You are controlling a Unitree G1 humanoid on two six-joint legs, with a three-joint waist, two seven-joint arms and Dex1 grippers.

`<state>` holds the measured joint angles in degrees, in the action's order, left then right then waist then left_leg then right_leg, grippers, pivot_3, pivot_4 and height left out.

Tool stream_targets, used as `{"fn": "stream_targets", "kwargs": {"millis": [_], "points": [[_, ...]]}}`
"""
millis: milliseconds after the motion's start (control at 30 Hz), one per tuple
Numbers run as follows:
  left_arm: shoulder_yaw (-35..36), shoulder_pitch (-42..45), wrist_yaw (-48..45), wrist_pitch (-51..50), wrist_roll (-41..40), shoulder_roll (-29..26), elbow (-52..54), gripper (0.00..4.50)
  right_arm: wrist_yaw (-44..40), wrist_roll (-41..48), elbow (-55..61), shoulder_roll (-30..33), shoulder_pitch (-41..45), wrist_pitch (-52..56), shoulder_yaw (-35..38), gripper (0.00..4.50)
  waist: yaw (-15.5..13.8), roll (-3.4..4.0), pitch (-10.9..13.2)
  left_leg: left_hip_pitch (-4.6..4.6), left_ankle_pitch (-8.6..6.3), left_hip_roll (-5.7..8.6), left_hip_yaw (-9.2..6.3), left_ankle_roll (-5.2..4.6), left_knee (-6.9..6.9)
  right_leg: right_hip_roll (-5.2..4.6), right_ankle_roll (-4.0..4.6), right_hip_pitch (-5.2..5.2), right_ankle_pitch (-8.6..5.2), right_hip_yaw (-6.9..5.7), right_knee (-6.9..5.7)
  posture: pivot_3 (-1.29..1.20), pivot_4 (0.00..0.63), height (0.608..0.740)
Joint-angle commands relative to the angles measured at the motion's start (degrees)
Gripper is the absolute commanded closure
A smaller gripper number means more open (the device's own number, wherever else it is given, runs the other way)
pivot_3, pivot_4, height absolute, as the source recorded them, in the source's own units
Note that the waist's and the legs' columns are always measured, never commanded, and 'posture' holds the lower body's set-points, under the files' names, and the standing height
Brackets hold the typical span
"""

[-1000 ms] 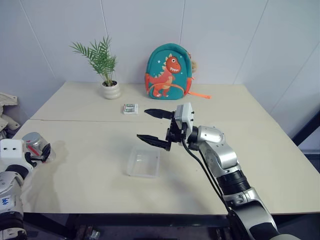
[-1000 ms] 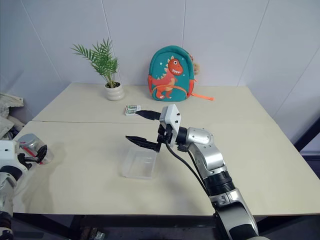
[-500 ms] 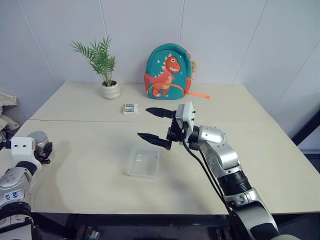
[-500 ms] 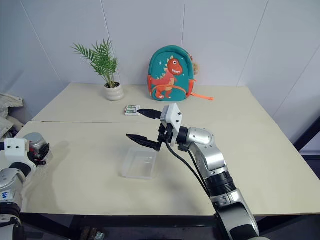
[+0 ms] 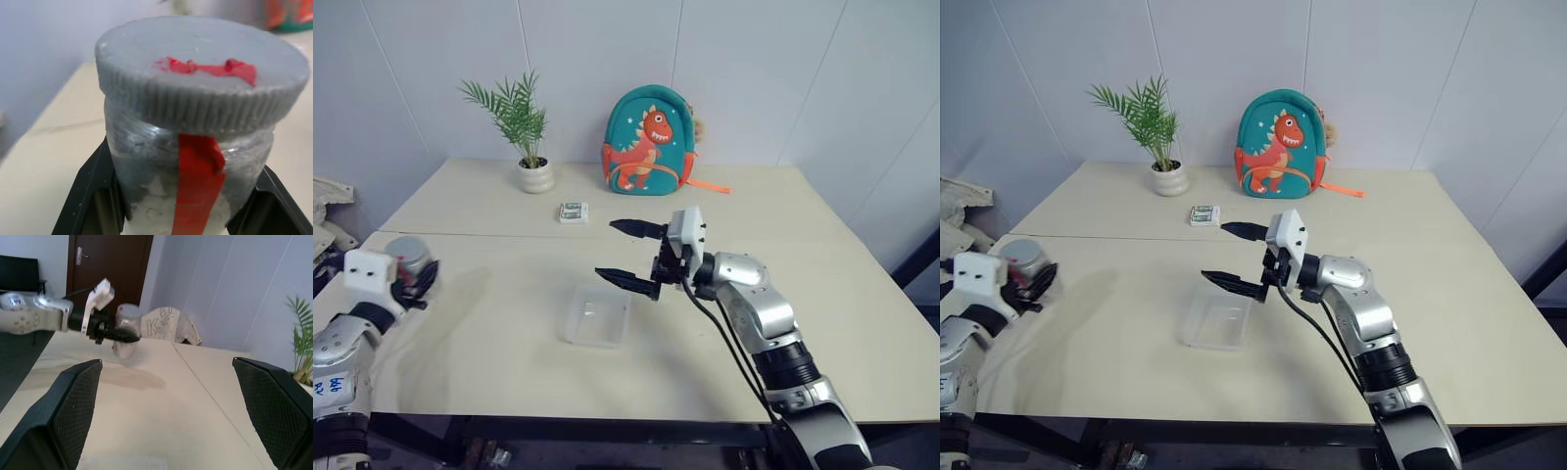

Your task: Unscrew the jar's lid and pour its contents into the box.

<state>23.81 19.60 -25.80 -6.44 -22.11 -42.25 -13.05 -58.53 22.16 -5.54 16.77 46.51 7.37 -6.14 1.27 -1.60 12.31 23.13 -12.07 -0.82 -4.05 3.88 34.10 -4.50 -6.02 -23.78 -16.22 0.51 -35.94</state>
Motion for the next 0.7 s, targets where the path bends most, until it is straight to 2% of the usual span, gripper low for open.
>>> {"fn": "stream_targets", "kwargs": {"millis": [33, 167, 333, 500, 700], "points": [[-3.5, -0.9, -2.8, -10.9, -7.4, 0.9, 16.4, 2.51, 0.2, 3.2, 6.6, 3.6, -1.8, 4.4, 3.2, 0.0, 0.1, 0.0, 0.0, 0.0, 0.0, 0.0, 0.0, 0.0, 0.0, 0.0, 0.0, 0.0, 0.0, 0.01, 0.0, 0.0, 0.15, 0.74], [-6.1, 0.9, -4.3, -19.8, -13.5, 2.7, 23.8, 2.51, 1.1, 5.3, 12.5, 7.5, -4.5, 9.6, 4.7, 0.0, 0.6, 0.02, 0.0, -0.05, 0.0, -0.01, 0.02, 0.0, 0.0, 0.05, 0.01, 0.01, -0.01, 0.05, -0.02, 0.0, 0.15, 0.74], [-10.6, 4.8, -9.7, -27.6, -18.2, 3.2, 25.2, 2.51, 2.6, 8.3, 18.8, 11.8, -6.7, 15.9, 7.0, 0.0, 0.6, 0.04, 0.0, -0.1, 0.0, -0.05, 0.04, -0.01, 0.03, 0.16, 0.04, 0.0, -0.01, 0.1, -0.06, 0.0, 0.15, 0.74], [-15.6, 8.2, -19.4, -23.3, -15.3, 3.5, 22.4, 2.51, 3.8, 10.3, 23.6, 14.8, -8.5, 20.0, 7.7, 0.0, 0.3, 0.04, 0.0, -0.05, 0.0, -0.02, 0.05, -0.01, 0.09, 0.15, 0.03, 0.04, -0.01, 0.12, 0.05, 0.0, 0.15, 0.74], [-20.5, 10.3, -25.8, -18.6, -10.8, 4.9, 17.3, 2.51, 9.7, 12.0, 27.2, 11.1, -6.1, 25.3, 5.1, 0.0, 0.4, 0.04, 0.0, -0.07, 0.0, -0.05, 0.07, -0.01, 0.08, 0.19, 0.06, 0.03, -0.03, 0.14, 0.03, 0.0, 0.15, 0.74]]}}
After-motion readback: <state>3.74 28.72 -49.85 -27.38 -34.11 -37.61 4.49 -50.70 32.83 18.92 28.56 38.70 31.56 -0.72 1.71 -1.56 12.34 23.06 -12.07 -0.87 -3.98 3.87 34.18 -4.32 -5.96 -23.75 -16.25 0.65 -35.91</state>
